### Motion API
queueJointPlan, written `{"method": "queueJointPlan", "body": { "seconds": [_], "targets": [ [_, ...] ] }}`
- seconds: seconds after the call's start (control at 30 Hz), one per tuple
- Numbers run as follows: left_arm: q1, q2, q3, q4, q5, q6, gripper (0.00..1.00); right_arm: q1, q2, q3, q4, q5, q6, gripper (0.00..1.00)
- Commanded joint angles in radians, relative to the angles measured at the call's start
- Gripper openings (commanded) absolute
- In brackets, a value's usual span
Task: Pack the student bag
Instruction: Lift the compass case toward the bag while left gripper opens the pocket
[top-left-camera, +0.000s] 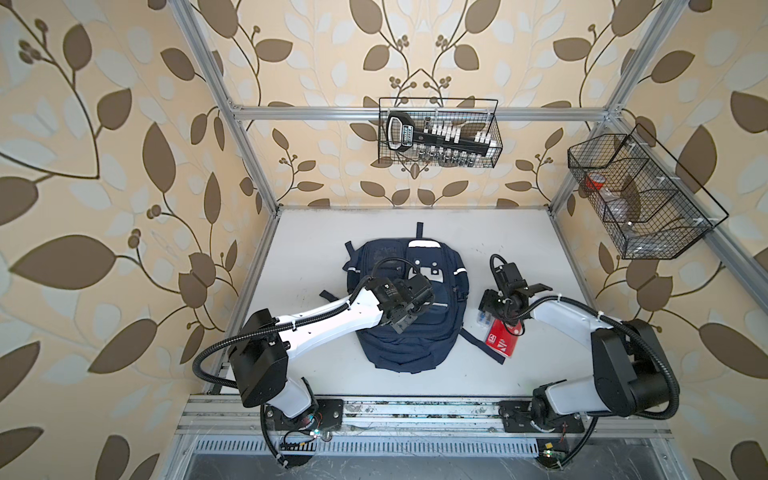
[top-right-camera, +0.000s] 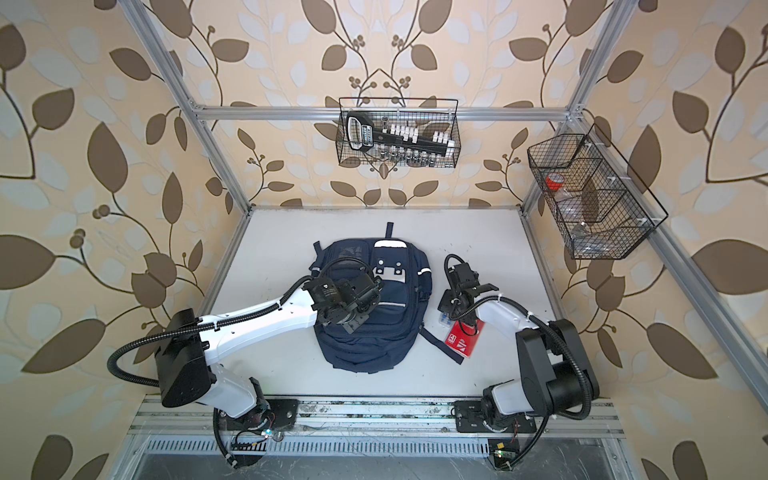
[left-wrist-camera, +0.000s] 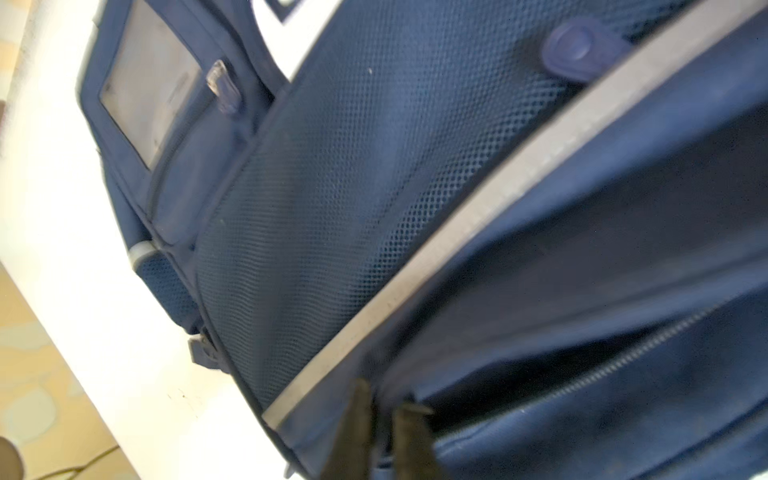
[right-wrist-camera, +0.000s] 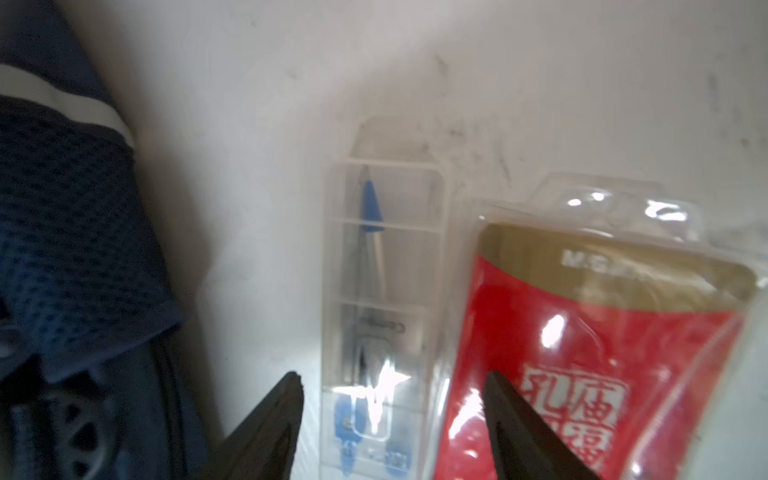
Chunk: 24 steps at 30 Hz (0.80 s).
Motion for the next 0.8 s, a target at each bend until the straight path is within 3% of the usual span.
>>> {"method": "queueJointPlan", "body": {
  "seconds": [0.0,0.1,0.33,0.47,0.6,0.77],
  "targets": [
    [0.007,-0.044,0.047,0.035,-0.104,-0.01,0.0,0.025,0.061,0.047,-0.004,0.02,-0.018,0.7],
    [0.009,-0.043,0.072,0.034,-0.092,-0.014,0.0,0.054,0.113,0.08,-0.027,0.061,-0.014,0.69],
    [0.009,-0.074,0.187,0.032,0.081,-0.033,0.0,0.059,0.176,0.089,-0.048,0.115,0.001,0.54],
    [0.011,-0.048,0.257,0.032,0.134,-0.074,0.0,0.059,0.184,0.104,-0.067,0.142,0.004,0.35],
    [0.045,0.005,0.315,0.032,0.212,-0.11,0.0,0.059,0.136,0.126,-0.09,0.158,0.003,0.25],
    [0.106,0.041,0.342,0.022,0.307,-0.121,0.0,0.062,-0.028,0.122,-0.14,0.157,0.017,0.22]
  ]
}}
